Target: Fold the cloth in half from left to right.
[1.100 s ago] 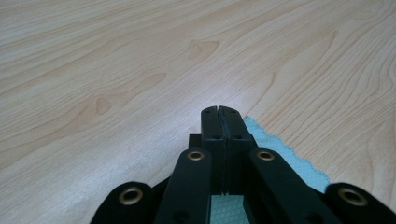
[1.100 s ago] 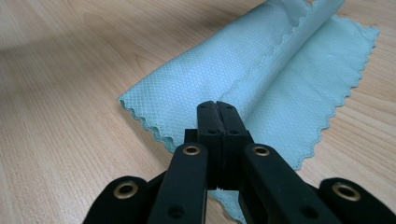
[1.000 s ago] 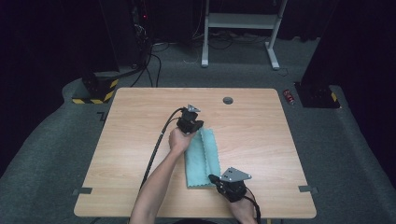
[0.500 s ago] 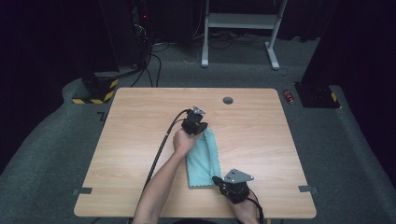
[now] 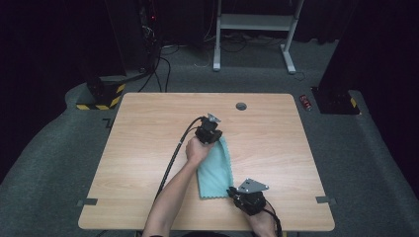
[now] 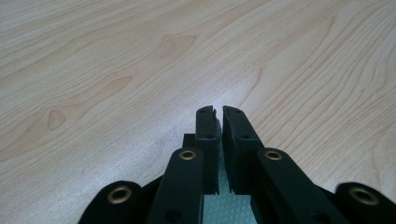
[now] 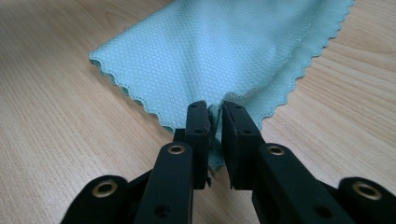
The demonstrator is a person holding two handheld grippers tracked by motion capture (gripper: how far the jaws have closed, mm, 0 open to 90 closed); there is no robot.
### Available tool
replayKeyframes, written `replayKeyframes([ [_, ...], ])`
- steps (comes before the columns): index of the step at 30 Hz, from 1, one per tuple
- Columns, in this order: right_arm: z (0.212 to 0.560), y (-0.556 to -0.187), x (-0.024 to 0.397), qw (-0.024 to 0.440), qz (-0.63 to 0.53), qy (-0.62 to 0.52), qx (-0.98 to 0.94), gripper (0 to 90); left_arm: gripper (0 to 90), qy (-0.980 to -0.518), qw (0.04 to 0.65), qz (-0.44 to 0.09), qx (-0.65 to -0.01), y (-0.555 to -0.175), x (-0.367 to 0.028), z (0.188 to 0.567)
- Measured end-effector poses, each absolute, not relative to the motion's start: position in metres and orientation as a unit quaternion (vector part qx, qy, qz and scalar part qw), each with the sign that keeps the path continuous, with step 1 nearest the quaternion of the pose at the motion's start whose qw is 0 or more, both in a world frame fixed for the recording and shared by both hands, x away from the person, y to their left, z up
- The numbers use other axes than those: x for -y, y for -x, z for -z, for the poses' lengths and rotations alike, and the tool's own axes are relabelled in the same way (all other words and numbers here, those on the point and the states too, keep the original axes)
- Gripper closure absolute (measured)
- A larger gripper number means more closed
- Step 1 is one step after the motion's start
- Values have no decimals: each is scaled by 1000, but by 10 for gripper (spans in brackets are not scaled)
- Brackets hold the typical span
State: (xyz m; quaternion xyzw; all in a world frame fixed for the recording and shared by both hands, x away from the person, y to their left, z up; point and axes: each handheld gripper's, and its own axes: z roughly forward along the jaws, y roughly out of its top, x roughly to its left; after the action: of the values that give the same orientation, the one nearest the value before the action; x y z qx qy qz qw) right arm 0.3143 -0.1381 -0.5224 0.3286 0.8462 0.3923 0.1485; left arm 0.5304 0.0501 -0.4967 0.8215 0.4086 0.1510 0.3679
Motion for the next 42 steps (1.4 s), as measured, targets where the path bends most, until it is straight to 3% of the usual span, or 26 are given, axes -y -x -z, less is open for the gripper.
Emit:
replayKeyframes([
  [4, 521, -314, 140, 152, -391, -327, -847, 899, 880, -823, 369, -151, -406, -530, -48, 495],
  [20, 521, -314, 147, 147, -389, -338, -844, 864, 889, -828, 365, -154, -397, -533, -38, 494],
  [26, 521, -315, 149, 153, -393, -339, -841, 691, 652, -822, 358, -177, -405, -529, -41, 492],
  [34, 508, -327, 152, 160, -404, -327, -839, 800, 594, -814, 367, -184, -410, -516, -67, 483],
  [42, 512, -338, 135, 155, -381, -304, -859, 810, 563, -818, 361, -190, -406, -492, -91, 484],
])
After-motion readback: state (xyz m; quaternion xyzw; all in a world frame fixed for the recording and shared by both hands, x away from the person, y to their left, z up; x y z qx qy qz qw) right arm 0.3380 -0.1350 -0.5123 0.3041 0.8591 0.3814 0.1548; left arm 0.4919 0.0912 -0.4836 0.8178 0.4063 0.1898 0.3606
